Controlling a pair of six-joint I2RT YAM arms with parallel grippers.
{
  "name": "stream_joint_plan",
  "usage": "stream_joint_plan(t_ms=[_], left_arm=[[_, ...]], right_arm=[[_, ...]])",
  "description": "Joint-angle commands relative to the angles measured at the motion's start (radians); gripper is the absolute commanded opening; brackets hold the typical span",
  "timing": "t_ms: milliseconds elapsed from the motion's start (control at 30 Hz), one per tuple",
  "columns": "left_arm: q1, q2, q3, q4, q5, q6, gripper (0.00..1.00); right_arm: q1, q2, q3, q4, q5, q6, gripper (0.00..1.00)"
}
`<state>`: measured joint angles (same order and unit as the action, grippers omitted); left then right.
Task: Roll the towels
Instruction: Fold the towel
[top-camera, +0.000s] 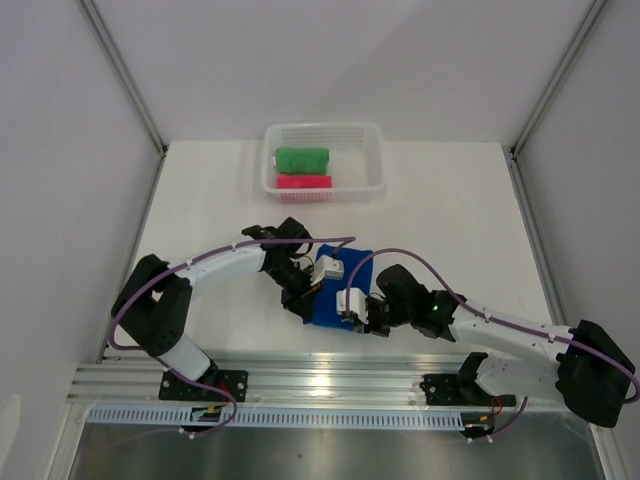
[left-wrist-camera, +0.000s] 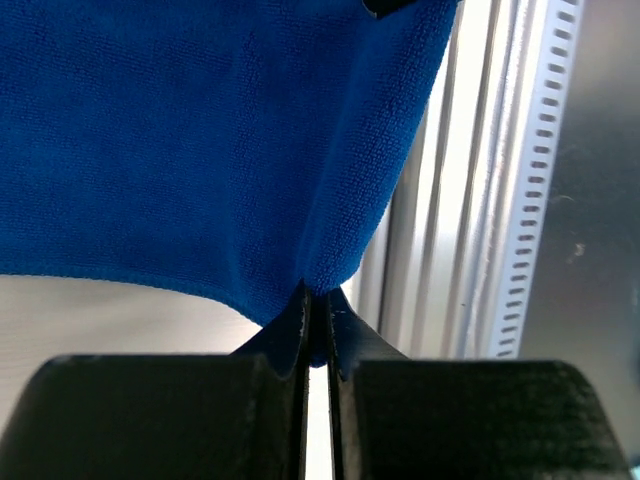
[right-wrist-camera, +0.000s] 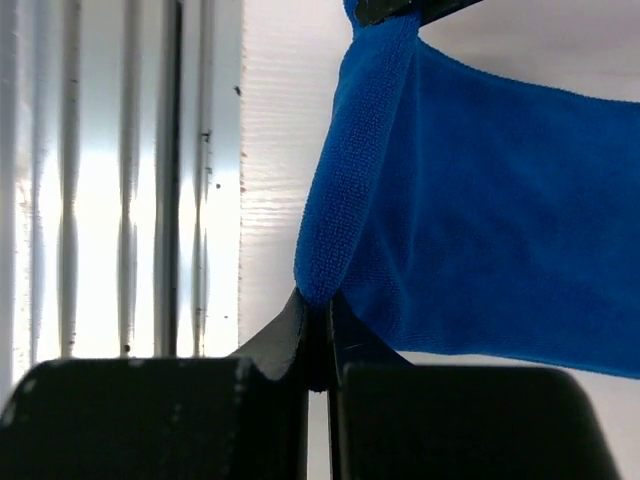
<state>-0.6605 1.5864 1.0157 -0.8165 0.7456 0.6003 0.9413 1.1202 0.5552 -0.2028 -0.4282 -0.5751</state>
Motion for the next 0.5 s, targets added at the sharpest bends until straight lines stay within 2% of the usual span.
stream_joint_plan(t_ms=[0,67,333,467], left_arm=[[0.010,-0.025,0.006,-0.066,0.055,0.047,0.06],[0.010,-0.023,0.007,-0.037,0.041,0.020,0.14],[0.010,0.030,0.041,0.056,0.023,-0.027,0.44],[0.010,0.035,0.038,0.077,0.034,-0.043,0.52]], right_arm=[[-0.039,-0.017,0.037,-0.046,-0.093,0.066,0.00],[-0.111,0.010,0.037,-0.032,-0.150,0.089,0.00],[-0.248,0.189,0.150,-0.053,-0.241,0.060,0.00],[-0.285,0.250,0.196,-0.095,-0.248,0.051,0.00]])
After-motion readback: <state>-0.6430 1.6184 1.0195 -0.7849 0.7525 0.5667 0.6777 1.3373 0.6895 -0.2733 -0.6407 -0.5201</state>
